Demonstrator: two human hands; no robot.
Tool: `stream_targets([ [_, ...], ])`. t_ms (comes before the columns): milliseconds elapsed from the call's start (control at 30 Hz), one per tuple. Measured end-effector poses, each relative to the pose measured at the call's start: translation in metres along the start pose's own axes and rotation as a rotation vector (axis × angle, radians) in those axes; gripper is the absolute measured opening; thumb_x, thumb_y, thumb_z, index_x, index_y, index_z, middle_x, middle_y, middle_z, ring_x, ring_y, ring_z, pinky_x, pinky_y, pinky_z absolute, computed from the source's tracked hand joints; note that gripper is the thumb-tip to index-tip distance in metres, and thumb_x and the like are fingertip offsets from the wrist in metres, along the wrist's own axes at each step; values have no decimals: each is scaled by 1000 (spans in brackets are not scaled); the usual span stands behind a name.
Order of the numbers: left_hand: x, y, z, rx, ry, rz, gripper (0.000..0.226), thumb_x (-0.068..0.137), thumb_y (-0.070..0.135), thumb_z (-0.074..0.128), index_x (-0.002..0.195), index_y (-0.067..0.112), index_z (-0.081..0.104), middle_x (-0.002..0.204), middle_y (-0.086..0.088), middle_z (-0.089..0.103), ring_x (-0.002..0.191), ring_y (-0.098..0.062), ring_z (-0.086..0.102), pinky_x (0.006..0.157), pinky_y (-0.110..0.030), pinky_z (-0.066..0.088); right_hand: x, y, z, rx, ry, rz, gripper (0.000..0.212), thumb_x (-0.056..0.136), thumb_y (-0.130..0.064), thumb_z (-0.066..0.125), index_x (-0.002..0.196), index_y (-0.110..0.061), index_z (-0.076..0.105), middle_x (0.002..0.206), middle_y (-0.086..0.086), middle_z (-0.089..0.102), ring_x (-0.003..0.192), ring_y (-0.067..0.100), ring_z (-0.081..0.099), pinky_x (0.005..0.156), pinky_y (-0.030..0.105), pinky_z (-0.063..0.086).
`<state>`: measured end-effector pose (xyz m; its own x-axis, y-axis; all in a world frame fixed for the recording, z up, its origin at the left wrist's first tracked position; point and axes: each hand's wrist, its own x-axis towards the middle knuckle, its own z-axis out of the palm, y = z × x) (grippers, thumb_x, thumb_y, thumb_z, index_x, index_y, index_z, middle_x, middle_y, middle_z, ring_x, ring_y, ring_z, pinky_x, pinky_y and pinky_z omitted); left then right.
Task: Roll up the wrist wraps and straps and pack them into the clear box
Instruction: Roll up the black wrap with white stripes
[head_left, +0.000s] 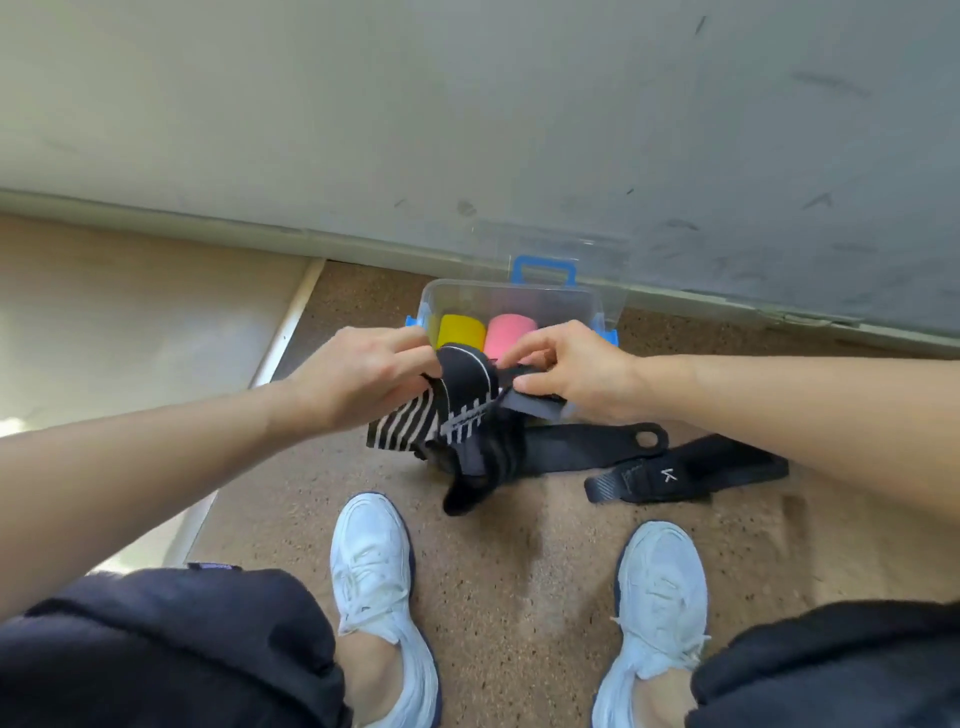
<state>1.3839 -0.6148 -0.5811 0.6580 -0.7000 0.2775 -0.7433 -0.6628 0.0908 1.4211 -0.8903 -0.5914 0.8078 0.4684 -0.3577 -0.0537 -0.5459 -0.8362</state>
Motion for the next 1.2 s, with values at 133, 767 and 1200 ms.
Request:
stream_targets([
  [133, 16, 16, -42, 13, 114, 36, 8, 97, 13, 56, 98, 17, 63, 91, -6, 65, 65, -31, 63, 45, -36, 48, -10, -26, -16, 112, -125, 3, 29, 90, -11, 77, 119, -12, 74, 68, -20, 68, 62, -4, 59, 66, 14, 49],
  [767, 85, 58, -92, -877, -272, -434, 18, 88, 27, 77, 90, 17, 62, 115, 4, 74, 113, -11, 66, 103, -34, 47, -95, -95, -81, -78, -45, -141, 10, 95, -11, 70, 100, -5, 77, 100, 22, 75, 85, 23, 71, 84, 38, 60],
  [1200, 115, 67, -86, -1176, -394, -524, 25, 85, 34, 64, 99, 14, 64, 86, 0, 64, 80, -11, 61, 75, -23, 48, -89, -85, -101, -7, -31, -27, 12, 94, -12, 72, 98, -2, 76, 95, 24, 72, 81, 18, 65, 80, 33, 54],
])
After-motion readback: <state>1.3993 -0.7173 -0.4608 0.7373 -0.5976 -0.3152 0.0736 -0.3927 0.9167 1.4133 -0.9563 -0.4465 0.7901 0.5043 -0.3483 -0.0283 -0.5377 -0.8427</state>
